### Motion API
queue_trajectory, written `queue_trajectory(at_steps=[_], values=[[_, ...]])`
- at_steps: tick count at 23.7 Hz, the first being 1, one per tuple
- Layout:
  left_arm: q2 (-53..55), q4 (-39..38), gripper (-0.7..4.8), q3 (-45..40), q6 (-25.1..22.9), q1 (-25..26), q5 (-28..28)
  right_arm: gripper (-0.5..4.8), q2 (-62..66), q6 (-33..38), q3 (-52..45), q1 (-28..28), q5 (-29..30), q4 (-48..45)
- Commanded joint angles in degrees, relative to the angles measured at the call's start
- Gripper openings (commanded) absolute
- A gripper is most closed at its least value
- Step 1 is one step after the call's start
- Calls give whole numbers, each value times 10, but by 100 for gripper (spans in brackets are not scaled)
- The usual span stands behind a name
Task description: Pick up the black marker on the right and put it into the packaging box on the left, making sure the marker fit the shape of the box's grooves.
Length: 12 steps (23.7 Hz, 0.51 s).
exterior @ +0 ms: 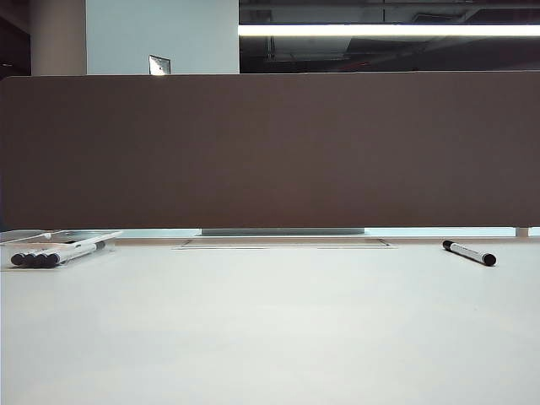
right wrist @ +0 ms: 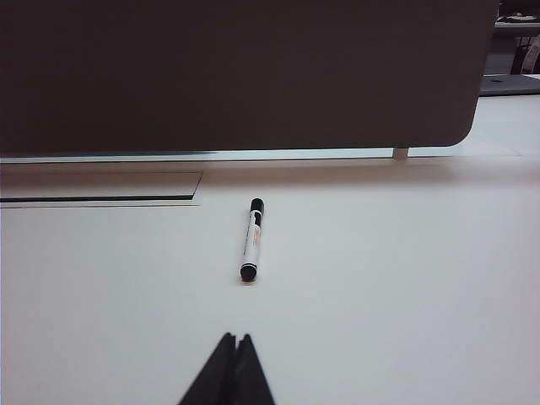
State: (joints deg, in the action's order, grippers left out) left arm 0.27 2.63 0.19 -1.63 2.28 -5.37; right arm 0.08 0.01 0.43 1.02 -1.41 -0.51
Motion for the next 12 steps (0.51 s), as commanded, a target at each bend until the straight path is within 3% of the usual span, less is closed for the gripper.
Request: queue_trajectory(at_steps=[1,6,10,12], values=[[1,4,-6,0,2,1,0,-5,-1,2,-4,0,0,-10],[1,5,-6,0,2,1,0,-5,-1,2,-3,0,0,-10],[1,26,-6,22,59,1,0,-6,1,21,38,0,-7,-4],[1,39,-6,50,81,1,0,-6,17,31,84,0,-47,21]])
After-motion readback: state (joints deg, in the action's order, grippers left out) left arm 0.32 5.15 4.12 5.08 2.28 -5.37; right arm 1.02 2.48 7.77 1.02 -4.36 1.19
